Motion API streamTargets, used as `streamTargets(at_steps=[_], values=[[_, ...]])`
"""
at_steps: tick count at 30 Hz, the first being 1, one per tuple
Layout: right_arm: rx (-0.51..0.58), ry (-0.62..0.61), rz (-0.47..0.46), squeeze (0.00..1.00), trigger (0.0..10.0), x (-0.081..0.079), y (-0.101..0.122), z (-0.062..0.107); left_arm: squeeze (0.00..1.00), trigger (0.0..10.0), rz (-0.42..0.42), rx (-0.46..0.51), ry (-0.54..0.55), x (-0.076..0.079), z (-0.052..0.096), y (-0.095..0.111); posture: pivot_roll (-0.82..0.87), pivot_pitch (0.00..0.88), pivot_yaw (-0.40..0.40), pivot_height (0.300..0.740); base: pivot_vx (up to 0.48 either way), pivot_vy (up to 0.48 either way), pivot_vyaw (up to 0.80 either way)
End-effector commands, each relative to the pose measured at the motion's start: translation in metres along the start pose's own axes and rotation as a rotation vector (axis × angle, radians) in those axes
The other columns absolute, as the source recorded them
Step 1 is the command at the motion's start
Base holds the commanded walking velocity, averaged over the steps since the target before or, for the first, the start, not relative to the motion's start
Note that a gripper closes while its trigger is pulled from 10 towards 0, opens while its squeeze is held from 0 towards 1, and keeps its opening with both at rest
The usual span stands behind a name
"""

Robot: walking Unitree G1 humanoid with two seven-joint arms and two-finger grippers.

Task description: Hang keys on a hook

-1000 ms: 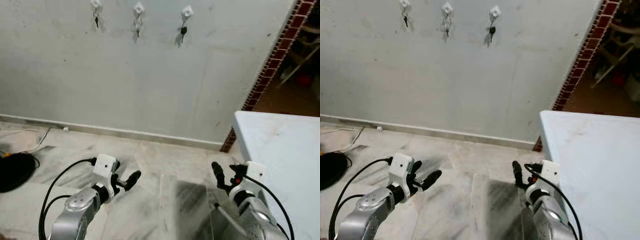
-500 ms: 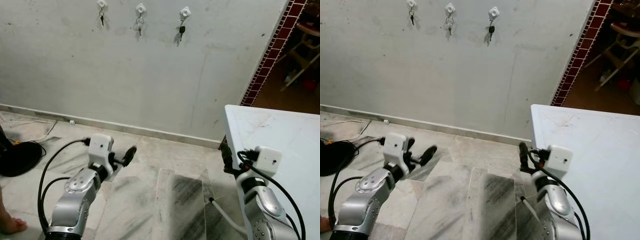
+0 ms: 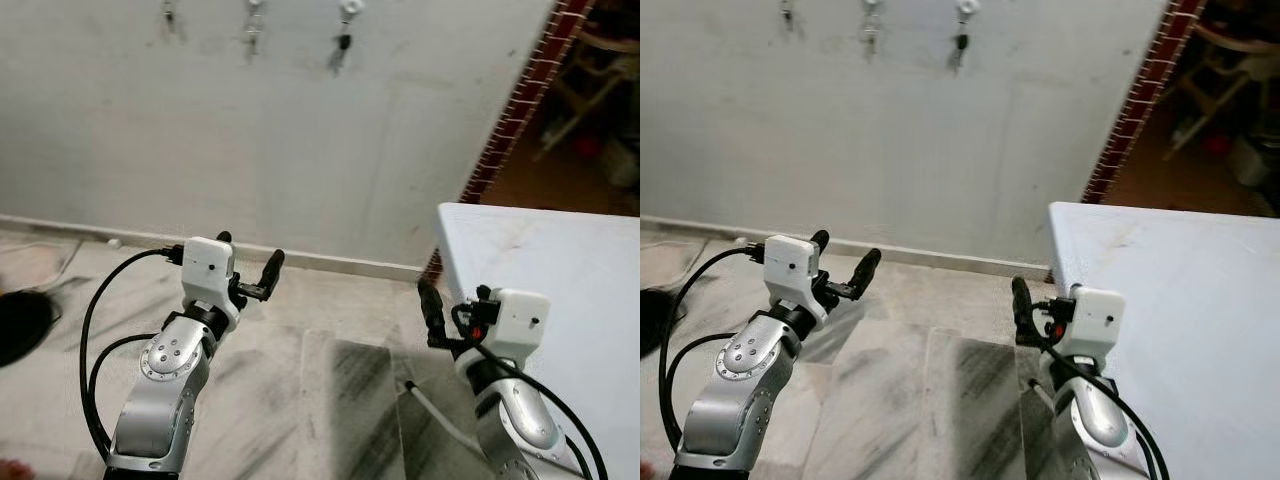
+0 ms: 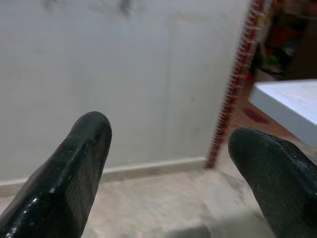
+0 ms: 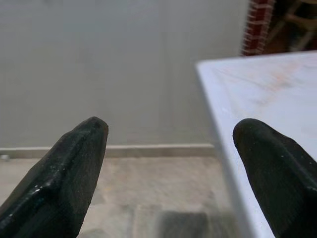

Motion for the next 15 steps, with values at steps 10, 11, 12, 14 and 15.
streamTargets(at_steps=[10, 11, 12, 14, 15], values=[[-0.014, 0.014, 0.025, 0.00, 10.0, -0.0079, 0.0019, -0.0002, 0.00, 10.0, 0.052, -0.021, -0.032, 0.0116, -0.0002, -0.0010, 0.06, 0.000, -0.089, 0.740, 0.000, 0.000, -0.80], [-0.014, 0.015, 0.025, 0.00, 10.0, -0.0080, 0.0017, -0.0002, 0.00, 10.0, 0.054, -0.023, -0.033, 0.0120, -0.0002, -0.0013, 0.06, 0.000, -0.089, 0.740, 0.000, 0.289, -0.80], [-0.015, 0.017, 0.026, 0.00, 10.0, -0.0088, 0.0016, -0.0008, 0.00, 10.0, 0.055, -0.027, -0.035, 0.0125, -0.0001, -0.0020, 0.06, 0.000, -0.089, 0.740, 0.000, 0.304, -0.80], [-0.015, 0.017, 0.027, 0.00, 10.0, -0.0093, 0.0017, -0.0013, 0.00, 10.0, 0.056, -0.030, -0.037, 0.0128, 0.0000, -0.0024, 0.06, 0.000, -0.090, 0.740, 0.000, 0.302, -0.80], [-0.014, 0.018, 0.023, 0.00, 10.0, -0.0096, 0.0018, -0.0018, 0.00, 10.0, 0.057, -0.032, -0.038, 0.0131, -0.0001, -0.0026, 0.06, 0.000, -0.090, 0.740, 0.000, 0.319, -0.80]])
Point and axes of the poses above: a point about 5 cm out from each wrist's last joint towards the gripper, its own z axis pointing back from the gripper into the wrist, its own y axis along the axis of the wrist's last joint, x = y × z, the point moved 4 cm from there along -z, pointing out of the wrist towards the gripper, and after that the axes turned 8 degrees about -z, right-handed, at the moved point
